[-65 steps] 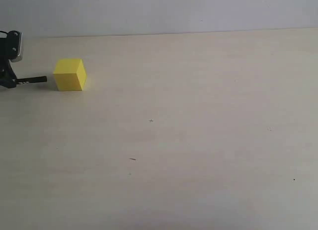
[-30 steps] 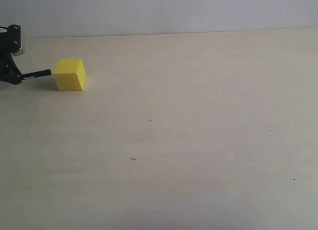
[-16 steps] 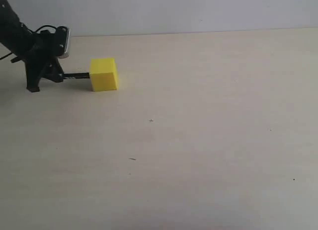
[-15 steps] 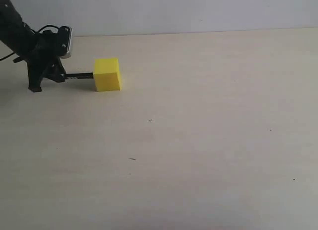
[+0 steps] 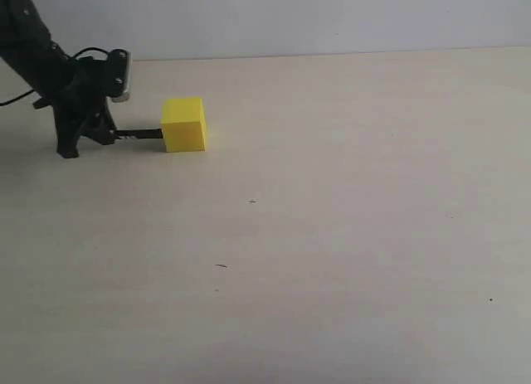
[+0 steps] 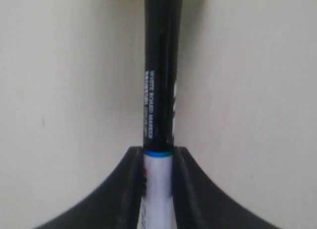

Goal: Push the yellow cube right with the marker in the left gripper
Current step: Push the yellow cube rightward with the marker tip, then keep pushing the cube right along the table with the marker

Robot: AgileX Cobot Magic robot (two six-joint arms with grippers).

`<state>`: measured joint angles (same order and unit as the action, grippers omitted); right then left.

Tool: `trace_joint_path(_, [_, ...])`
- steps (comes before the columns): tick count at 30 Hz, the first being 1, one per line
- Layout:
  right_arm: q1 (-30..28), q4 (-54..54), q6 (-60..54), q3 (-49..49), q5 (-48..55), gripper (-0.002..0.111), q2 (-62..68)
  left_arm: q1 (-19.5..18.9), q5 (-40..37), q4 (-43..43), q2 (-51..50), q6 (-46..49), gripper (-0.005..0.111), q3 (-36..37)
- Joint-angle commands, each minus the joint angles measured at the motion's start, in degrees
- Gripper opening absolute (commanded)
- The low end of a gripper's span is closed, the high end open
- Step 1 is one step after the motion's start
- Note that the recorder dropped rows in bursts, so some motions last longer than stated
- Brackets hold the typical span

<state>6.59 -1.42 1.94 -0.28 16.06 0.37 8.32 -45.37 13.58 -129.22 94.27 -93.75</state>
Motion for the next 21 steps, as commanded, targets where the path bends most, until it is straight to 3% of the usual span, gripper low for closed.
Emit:
trace_joint_path(1, [0.09,0.09,-0.21,0.28,-0.73,0.0,-0.37,5.13,5.77,-0.61,0.57,-3.48,0.0,-0.19])
trace_joint_path(12, [0.09,0.09,-0.22,0.28,-0.73,0.0,-0.37,1.04,5.01,-1.01,1.03,-6.5,0.0,-0.19])
trace_joint_path(16, [0.09,0.09,-0.22,0.28,-0.73,0.0,-0.37,2.7,5.47,0.75,-0.1,-5.83,0.0,-0.19])
trace_joint_path(21, [0.09,0.09,-0.09,0.28,-0.73,0.0,-0.37,7.59,13.32,0.86,-0.95,-5.4,0.0,-0.32])
